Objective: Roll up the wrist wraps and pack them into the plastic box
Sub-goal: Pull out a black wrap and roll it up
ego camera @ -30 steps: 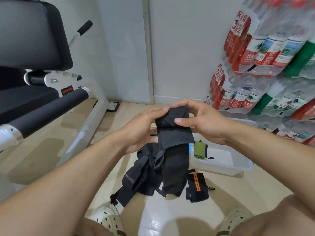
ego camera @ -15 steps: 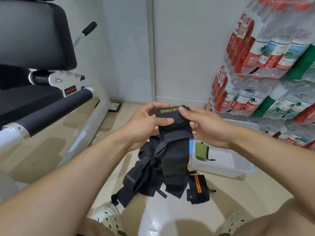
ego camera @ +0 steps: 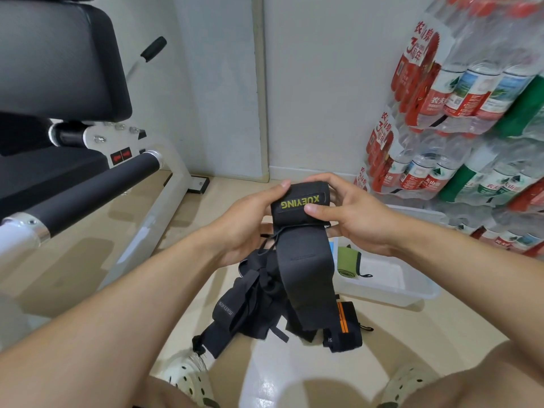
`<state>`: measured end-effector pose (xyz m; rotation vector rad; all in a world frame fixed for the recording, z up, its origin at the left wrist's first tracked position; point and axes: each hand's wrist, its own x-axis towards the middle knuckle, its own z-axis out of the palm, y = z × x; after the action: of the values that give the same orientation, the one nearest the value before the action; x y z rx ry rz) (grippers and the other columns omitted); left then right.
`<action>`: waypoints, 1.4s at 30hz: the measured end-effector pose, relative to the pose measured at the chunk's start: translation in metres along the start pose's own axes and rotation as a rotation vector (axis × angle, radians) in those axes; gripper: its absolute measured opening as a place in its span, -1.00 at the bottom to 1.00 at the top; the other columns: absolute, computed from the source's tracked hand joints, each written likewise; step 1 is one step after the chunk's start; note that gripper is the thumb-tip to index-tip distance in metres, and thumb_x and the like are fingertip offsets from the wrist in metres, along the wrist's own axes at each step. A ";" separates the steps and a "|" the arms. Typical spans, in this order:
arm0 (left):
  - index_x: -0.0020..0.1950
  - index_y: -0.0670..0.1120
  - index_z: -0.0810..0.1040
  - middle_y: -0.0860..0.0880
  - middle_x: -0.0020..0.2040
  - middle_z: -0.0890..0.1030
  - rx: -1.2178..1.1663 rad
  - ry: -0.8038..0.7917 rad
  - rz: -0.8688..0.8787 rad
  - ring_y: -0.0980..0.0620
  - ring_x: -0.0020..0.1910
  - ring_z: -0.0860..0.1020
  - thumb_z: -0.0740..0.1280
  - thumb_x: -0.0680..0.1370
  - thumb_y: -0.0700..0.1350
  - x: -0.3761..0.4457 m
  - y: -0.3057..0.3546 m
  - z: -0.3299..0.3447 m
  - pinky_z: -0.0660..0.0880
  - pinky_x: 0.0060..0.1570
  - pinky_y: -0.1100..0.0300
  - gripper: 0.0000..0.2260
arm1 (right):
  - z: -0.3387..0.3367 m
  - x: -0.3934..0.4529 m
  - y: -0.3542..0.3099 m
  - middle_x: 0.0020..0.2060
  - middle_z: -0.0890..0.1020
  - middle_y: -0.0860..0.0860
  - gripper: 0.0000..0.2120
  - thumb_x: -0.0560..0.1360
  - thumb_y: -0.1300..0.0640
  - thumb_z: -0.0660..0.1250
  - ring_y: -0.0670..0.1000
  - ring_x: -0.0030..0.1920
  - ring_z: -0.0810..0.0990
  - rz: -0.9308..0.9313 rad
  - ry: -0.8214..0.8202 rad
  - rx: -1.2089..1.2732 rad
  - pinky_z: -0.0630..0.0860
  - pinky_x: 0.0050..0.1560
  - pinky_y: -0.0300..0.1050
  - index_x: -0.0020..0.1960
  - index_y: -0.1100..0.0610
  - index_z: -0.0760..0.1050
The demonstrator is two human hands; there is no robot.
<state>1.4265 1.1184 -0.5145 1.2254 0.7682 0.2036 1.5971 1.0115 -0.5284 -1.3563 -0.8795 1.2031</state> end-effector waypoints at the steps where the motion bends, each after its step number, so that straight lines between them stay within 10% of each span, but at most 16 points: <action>1: 0.23 0.00 0.67 -0.06 0.06 0.67 -0.004 0.022 -0.002 -0.06 -0.04 0.62 0.31 0.62 0.15 0.000 0.000 0.001 0.55 -0.05 0.12 -0.68 | 0.000 0.000 0.001 0.12 0.62 -0.01 -0.63 0.56 0.31 0.39 0.01 0.04 0.71 -0.007 -0.009 -0.006 0.68 -0.08 -0.01 0.32 0.05 0.50; 10: 0.05 -0.07 0.58 -0.08 -0.10 0.66 -0.124 0.044 0.048 0.01 -0.22 0.64 0.44 0.54 -0.15 0.001 0.005 -0.002 0.46 -0.47 0.33 -0.89 | -0.001 -0.003 -0.007 0.24 0.65 0.09 -0.61 0.52 0.11 0.42 0.10 0.21 0.68 0.034 -0.026 0.088 0.66 0.10 -0.01 0.34 0.02 0.55; 15: 0.20 -0.15 0.62 -0.05 -0.02 0.66 -0.133 0.050 0.133 0.02 -0.14 0.67 0.50 0.46 -0.29 0.002 0.004 0.000 0.54 -0.34 0.27 -0.68 | 0.002 -0.008 -0.007 0.26 0.66 0.12 -0.54 0.59 -0.14 0.29 0.17 0.24 0.66 0.179 -0.110 0.118 0.63 0.19 0.11 0.41 0.04 0.50; 23: 0.31 -0.12 0.56 -0.06 0.03 0.70 -0.153 0.007 0.080 0.04 -0.03 0.67 0.57 0.34 -0.19 0.003 -0.001 -0.002 0.63 0.06 0.02 -0.46 | 0.005 -0.005 -0.008 0.31 0.63 0.07 -0.46 0.63 0.18 0.30 0.09 0.30 0.63 0.122 0.053 0.150 0.53 0.33 0.10 0.58 0.04 0.28; 37: 0.28 -0.23 0.63 -0.21 0.19 0.68 -0.237 -0.020 0.091 -0.14 0.23 0.64 0.39 0.59 -0.19 0.007 -0.007 0.000 0.62 0.16 -0.01 -0.73 | 0.014 -0.004 -0.010 -0.04 0.68 -0.31 -0.25 0.62 0.14 0.33 -0.11 0.12 0.66 0.091 0.135 -0.043 0.52 0.35 0.04 0.65 -0.20 0.02; 42: 0.29 -0.14 0.62 -0.17 0.17 0.69 -0.177 -0.012 0.078 -0.11 0.19 0.66 0.40 0.59 -0.17 0.005 -0.009 0.007 0.61 0.19 -0.06 -0.72 | 0.017 -0.010 -0.013 0.23 0.56 -0.21 -0.25 0.65 0.07 0.26 -0.08 0.20 0.60 0.126 0.061 -0.229 0.52 0.36 0.07 0.65 -0.19 -0.13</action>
<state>1.4318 1.1127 -0.5235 1.0878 0.6777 0.3211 1.5804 1.0076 -0.5123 -1.6452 -0.9206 1.1768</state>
